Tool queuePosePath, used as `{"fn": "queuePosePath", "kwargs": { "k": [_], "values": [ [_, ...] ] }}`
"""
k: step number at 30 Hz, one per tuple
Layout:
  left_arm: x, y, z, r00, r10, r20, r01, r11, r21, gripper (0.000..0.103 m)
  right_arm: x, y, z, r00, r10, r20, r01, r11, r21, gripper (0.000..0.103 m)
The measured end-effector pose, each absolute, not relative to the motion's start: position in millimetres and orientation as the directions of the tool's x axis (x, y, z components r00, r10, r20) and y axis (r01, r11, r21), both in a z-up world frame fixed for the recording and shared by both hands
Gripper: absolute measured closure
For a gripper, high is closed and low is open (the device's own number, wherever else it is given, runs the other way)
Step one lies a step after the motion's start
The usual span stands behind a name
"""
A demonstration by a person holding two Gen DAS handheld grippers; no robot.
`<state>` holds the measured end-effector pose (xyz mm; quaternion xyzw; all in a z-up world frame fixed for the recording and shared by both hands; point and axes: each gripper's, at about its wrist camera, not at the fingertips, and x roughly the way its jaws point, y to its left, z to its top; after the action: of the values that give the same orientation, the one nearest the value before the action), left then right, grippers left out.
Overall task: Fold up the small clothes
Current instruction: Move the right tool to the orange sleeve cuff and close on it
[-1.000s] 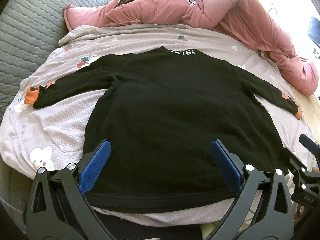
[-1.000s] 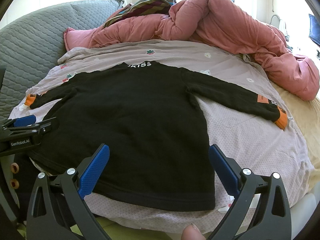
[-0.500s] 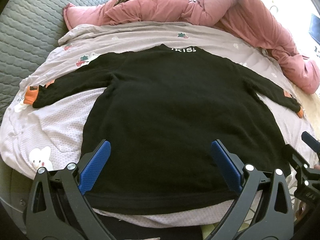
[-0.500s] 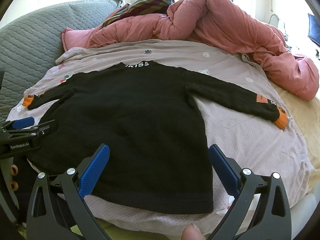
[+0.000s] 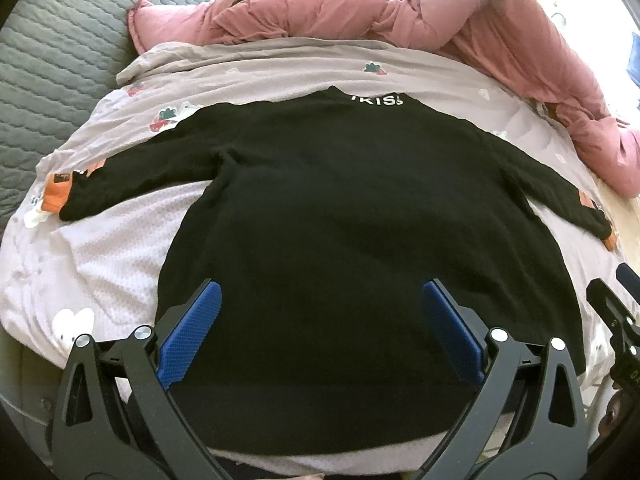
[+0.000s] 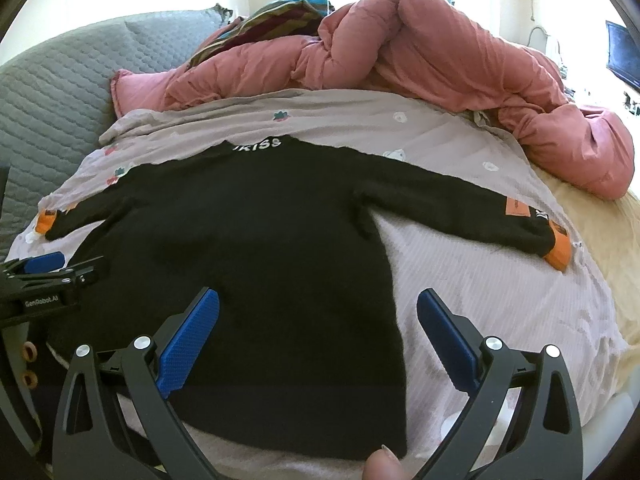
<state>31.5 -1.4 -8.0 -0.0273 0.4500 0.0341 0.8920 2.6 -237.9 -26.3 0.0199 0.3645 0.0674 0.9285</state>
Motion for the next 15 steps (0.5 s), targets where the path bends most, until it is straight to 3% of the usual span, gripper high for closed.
{"fn": "queuePosePath", "kwargs": {
  "k": [15],
  "values": [
    [92.0, -3.0, -3.4, 0.591, 0.013, -0.806, -0.067, 0.997, -0.033, 0.009, 60.5, -302.6, -37.8, 0.721, 0.007, -0.693, 0.065, 0.995, 0.077, 0.004]
  ]
}}
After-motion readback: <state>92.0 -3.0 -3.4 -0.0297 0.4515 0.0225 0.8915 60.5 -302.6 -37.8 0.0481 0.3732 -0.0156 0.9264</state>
